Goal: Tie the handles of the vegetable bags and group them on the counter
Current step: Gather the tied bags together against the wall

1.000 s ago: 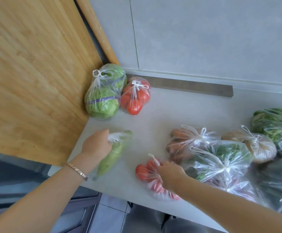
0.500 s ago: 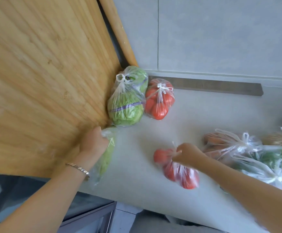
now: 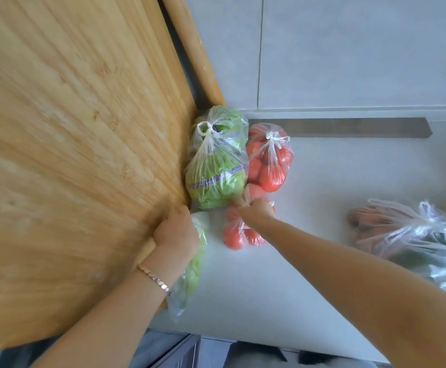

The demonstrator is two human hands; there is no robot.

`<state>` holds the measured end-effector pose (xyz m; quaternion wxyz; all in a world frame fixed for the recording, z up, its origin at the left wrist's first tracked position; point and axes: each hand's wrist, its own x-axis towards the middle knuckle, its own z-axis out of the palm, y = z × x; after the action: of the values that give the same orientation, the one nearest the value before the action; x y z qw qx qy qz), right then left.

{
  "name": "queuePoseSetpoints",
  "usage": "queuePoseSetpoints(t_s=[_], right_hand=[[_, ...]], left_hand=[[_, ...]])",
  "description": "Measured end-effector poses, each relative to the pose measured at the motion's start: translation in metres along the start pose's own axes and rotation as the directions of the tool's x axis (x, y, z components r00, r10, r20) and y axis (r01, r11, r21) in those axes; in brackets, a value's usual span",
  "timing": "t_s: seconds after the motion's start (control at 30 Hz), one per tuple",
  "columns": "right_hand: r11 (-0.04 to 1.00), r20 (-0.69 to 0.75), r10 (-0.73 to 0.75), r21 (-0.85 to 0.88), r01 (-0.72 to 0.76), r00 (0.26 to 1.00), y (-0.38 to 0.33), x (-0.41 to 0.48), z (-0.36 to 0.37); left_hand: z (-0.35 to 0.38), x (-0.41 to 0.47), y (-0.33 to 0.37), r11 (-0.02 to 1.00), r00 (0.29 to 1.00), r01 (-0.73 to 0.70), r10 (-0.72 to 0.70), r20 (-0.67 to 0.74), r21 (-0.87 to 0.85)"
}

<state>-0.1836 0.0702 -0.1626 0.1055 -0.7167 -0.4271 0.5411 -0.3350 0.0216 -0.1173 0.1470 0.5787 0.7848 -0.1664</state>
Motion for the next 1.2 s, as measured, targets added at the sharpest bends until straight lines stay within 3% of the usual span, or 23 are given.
queuePoseSetpoints(t_s=[0.1,0.17,0.27,0.33,0.43,0.47,0.53,0.6,0.73,0.77,0.83,0.97,1.1,1.2], right_hand=[[0.988,0.086,-0.133,-0.070,0.139,0.987,0.003,-0.001,-0.014],[0.950,0.133,-0.244,-0.164,0.264,0.961,0.010,-0.008,-0.038],[0.878,0.010,-0.359,-0.335,0.341,0.933,0.039,-0.013,-0.098],[0.769,-0.135,-0.408,-0.583,0.261,0.903,0.061,-0.017,-0.148],[0.513,-0.244,-0.212,-0.852,-0.105,0.946,0.107,-0.016,-0.221],[0.450,-0.243,-0.090,-0.875,-0.178,0.966,0.123,-0.015,-0.239],[0.402,-0.189,0.030,-0.897,-0.185,0.982,0.152,-0.009,-0.255],[0.405,-0.163,0.004,-0.902,-0.151,0.987,0.168,-0.004,-0.257],[0.233,-0.075,-0.273,-0.972,-0.010,0.959,0.157,-0.006,-0.251],[0.233,-0.057,-0.311,-0.972,0.018,0.949,0.153,-0.007,-0.253],[0.338,-0.015,-0.302,-0.937,0.093,0.953,0.141,-0.018,-0.254],[0.369,0.092,-0.386,-0.897,0.245,0.918,0.111,-0.051,-0.226],[0.567,0.113,-0.350,-0.764,0.307,0.930,0.097,-0.061,-0.187],[0.758,0.159,-0.273,-0.572,0.313,0.949,0.093,-0.073,-0.155]], left_hand=[[0.010,-0.003,0.006,0.980,0.982,-0.082,0.110,-0.151,0.183],[0.016,-0.002,0.016,0.938,0.917,-0.182,0.270,-0.292,0.297],[0.023,-0.001,0.047,0.837,0.783,-0.447,0.537,-0.315,0.316],[0.027,-0.004,0.073,0.781,0.743,-0.590,0.625,-0.240,0.207],[0.037,0.000,0.102,0.799,0.796,-0.574,0.596,-0.107,0.176],[0.040,0.002,0.109,0.802,0.807,-0.560,0.585,-0.082,0.208],[0.045,0.006,0.114,0.823,0.849,-0.516,0.529,0.008,0.237],[0.049,0.008,0.115,0.848,0.880,-0.473,0.465,0.093,0.240],[0.054,0.007,0.114,0.859,0.891,-0.453,0.448,0.080,0.239],[0.054,0.007,0.113,0.862,0.892,-0.451,0.446,0.077,0.230],[0.055,0.007,0.111,0.867,0.891,-0.453,0.447,0.077,0.210],[0.057,0.008,0.107,0.859,0.876,-0.481,0.478,0.062,0.174],[0.057,0.011,0.099,0.852,0.855,-0.518,0.513,0.075,0.081],[0.055,0.011,0.091,0.832,0.837,-0.544,0.547,-0.007,-0.113]])
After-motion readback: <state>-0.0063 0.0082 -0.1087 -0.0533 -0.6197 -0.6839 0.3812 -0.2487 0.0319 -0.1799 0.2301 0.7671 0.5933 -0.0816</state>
